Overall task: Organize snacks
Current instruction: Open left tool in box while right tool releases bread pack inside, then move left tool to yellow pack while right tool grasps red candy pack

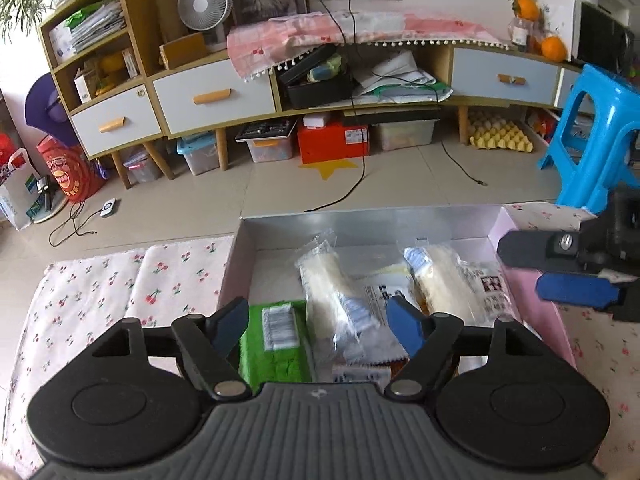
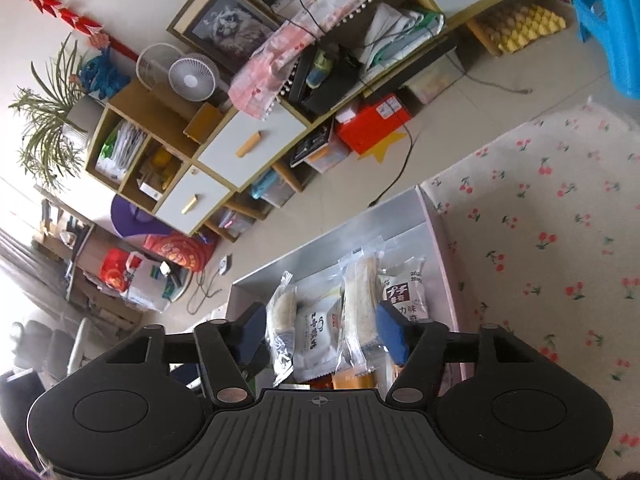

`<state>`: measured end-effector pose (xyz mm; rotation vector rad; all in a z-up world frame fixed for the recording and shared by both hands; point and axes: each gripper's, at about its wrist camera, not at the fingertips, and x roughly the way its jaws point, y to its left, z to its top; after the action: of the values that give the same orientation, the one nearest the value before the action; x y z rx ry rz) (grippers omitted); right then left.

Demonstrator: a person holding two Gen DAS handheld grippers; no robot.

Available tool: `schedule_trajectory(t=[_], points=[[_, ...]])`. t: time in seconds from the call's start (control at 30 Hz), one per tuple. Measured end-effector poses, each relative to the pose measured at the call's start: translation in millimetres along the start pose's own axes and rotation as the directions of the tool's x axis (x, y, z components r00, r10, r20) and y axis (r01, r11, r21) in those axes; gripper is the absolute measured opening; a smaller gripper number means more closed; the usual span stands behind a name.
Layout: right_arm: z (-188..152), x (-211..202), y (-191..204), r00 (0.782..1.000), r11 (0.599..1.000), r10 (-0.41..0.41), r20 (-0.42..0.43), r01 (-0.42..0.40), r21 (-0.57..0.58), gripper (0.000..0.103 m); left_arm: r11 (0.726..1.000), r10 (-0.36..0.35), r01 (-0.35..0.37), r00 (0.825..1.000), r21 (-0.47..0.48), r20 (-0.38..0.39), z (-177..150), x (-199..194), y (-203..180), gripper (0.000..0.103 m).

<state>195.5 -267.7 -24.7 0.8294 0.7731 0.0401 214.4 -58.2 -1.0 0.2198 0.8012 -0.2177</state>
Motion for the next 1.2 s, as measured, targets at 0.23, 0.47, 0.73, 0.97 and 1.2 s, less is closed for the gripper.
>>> schedule_trajectory(t=[0.23,0.47,0.73,0.97,1.2], points=[[-12.3,-31.8,20.4,1.000,0.999,-0.012,0.010,0.012,-0.046,0.072,1.000,-0.018,0.017,1.000,-0.019,-0.008,-14.4,-23.9,9.4,0.085],[-39.3,-63.1,35.9,0.999,0.988,-0.052,0.004,0.052,-0.148,0.083,1.000,-0.007,0.007,1.000,0.001,-0.008,-35.9,-53.7,14.5,0.096],[-71.2,-98.3,44.0,0.988,0.951,-0.149,0.046,0.156,-0.268,0.091,1.000,-0.016,0.016,1.000,0.016,-0.023,-61.1,-77.1,22.1,0.102],[-99.5,-118.5,35.7,0.980,0.915,-0.171,0.102,0.197,-0.352,0.096,0.999,-0.035,0.035,0.999,0.012,0.017,-83.8,-80.7,20.1,0.102],[-106.2,-129.0,20.3,0.968,0.894,-0.223,0.118,0.251,-0.371,0.096,0.994,-0.081,0.077,0.995,0.081,0.050,-110.5,-84.8,11.1,0.102]])
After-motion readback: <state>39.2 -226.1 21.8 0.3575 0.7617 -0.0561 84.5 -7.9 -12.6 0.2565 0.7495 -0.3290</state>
